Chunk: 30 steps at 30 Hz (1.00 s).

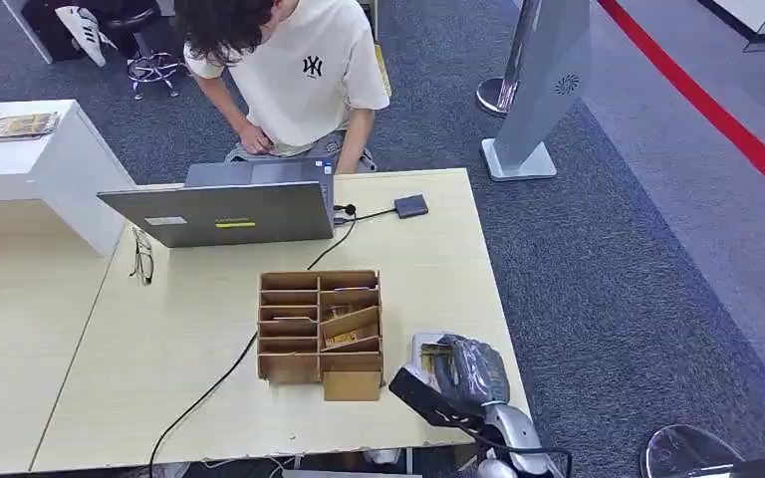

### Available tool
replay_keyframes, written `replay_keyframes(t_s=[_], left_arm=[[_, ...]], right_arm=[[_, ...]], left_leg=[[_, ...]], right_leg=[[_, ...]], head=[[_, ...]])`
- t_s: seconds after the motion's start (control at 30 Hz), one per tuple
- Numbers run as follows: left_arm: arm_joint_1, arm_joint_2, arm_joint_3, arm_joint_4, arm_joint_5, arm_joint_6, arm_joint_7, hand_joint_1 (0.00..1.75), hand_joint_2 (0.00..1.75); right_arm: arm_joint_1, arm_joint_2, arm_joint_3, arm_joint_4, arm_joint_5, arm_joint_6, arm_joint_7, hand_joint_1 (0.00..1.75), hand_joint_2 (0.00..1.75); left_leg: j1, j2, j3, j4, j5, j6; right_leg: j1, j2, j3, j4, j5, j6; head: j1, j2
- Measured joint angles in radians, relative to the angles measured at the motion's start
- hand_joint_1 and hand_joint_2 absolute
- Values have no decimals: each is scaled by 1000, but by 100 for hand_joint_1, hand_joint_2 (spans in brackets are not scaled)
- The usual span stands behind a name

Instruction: Pass the card to the sensor for recognition and then transmit it.

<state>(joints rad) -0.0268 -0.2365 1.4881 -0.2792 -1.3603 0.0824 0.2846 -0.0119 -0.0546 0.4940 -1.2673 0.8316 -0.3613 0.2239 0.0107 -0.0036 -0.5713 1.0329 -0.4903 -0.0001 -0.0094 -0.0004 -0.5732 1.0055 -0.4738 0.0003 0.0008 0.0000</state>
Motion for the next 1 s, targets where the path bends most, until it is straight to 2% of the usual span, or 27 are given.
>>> replay_keyframes(t_s=[1.0], left_arm=[[0,-1,7,-5,-10,-8,0,0,0]], right_arm=[[-3,18,-18,21,2,10,5,175,175]], left_leg=[[0,0,1,0,0,0]], right_leg=[[0,0,0,0,0,0]], head=[[0,0]])
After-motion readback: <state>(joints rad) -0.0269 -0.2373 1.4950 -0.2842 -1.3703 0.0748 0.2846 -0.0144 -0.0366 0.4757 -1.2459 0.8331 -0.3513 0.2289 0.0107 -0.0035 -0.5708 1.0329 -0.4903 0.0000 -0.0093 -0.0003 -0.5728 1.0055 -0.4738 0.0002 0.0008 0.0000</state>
